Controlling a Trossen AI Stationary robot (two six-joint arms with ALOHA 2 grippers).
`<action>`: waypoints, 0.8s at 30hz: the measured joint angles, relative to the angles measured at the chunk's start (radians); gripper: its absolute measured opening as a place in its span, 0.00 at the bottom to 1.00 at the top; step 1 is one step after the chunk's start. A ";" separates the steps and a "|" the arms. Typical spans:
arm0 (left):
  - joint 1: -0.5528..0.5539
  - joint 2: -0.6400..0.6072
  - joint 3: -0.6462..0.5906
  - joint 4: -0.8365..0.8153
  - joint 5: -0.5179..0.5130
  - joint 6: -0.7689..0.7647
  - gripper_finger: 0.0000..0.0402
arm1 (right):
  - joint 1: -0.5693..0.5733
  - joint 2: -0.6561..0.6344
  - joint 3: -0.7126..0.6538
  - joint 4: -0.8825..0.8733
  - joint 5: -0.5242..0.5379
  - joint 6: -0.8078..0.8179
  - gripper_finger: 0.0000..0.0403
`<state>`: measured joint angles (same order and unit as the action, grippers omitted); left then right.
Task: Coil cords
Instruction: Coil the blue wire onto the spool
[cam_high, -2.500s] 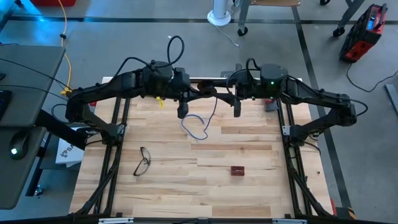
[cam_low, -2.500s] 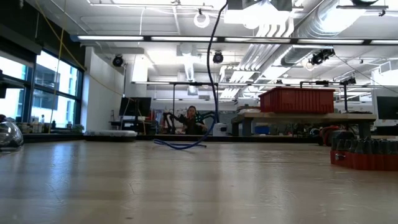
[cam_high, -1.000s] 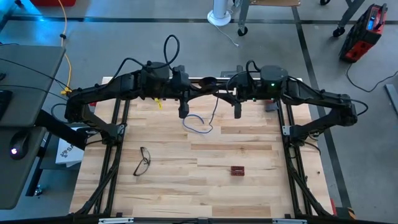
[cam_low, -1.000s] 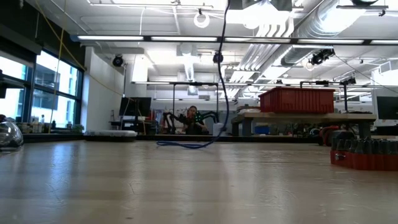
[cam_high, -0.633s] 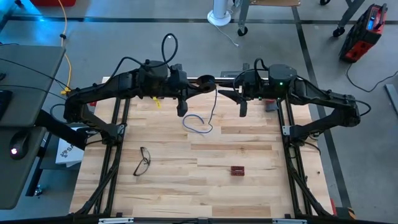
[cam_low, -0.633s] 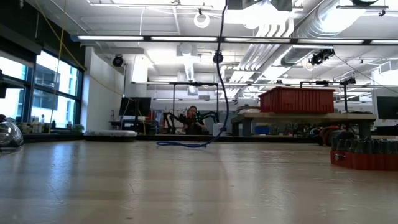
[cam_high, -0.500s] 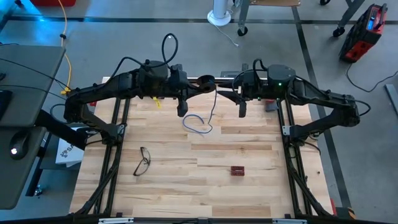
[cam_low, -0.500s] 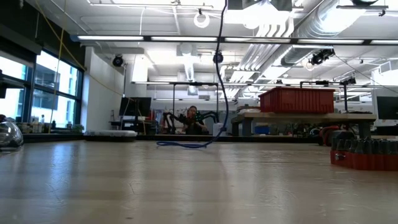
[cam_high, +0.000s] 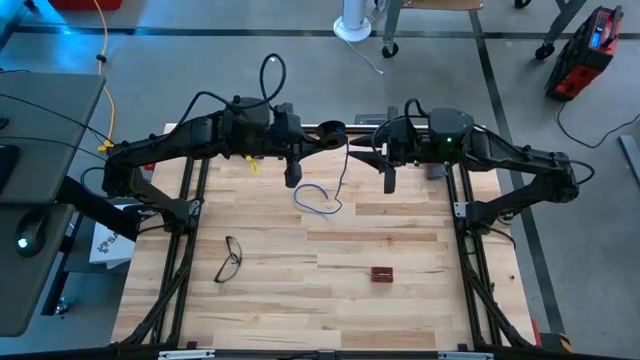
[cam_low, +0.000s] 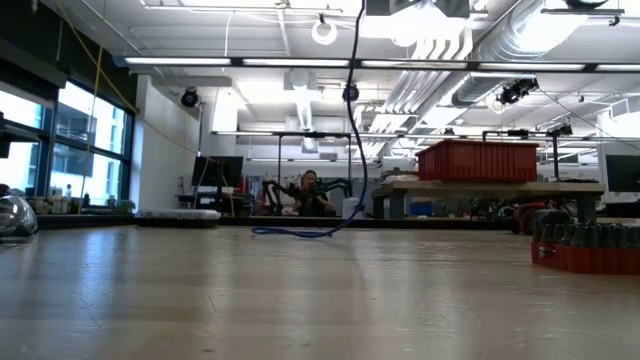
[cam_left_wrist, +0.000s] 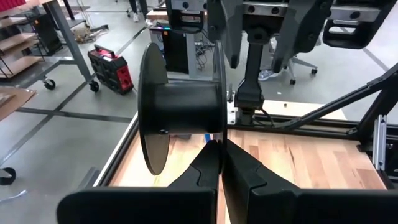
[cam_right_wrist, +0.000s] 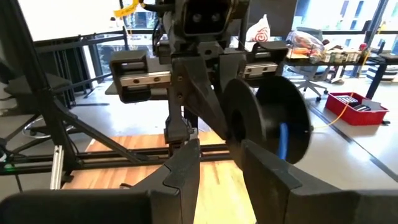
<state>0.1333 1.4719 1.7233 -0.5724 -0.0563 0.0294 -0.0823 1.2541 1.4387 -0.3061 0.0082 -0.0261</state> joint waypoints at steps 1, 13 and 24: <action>0.000 0.000 0.000 0.000 0.000 0.000 0.00 | 0.000 0.000 0.000 0.000 0.000 0.000 0.27; 0.000 0.000 0.000 -0.005 -0.009 0.000 0.00 | 0.000 0.000 0.000 -0.017 -0.009 0.000 0.27; 0.000 0.000 0.000 -0.007 0.021 0.009 0.00 | 0.000 0.032 0.000 0.015 0.015 -0.049 0.27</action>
<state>0.1333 1.4719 1.7233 -0.5798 -0.0349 0.0380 -0.0822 1.2861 1.4387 -0.2908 0.0232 -0.0753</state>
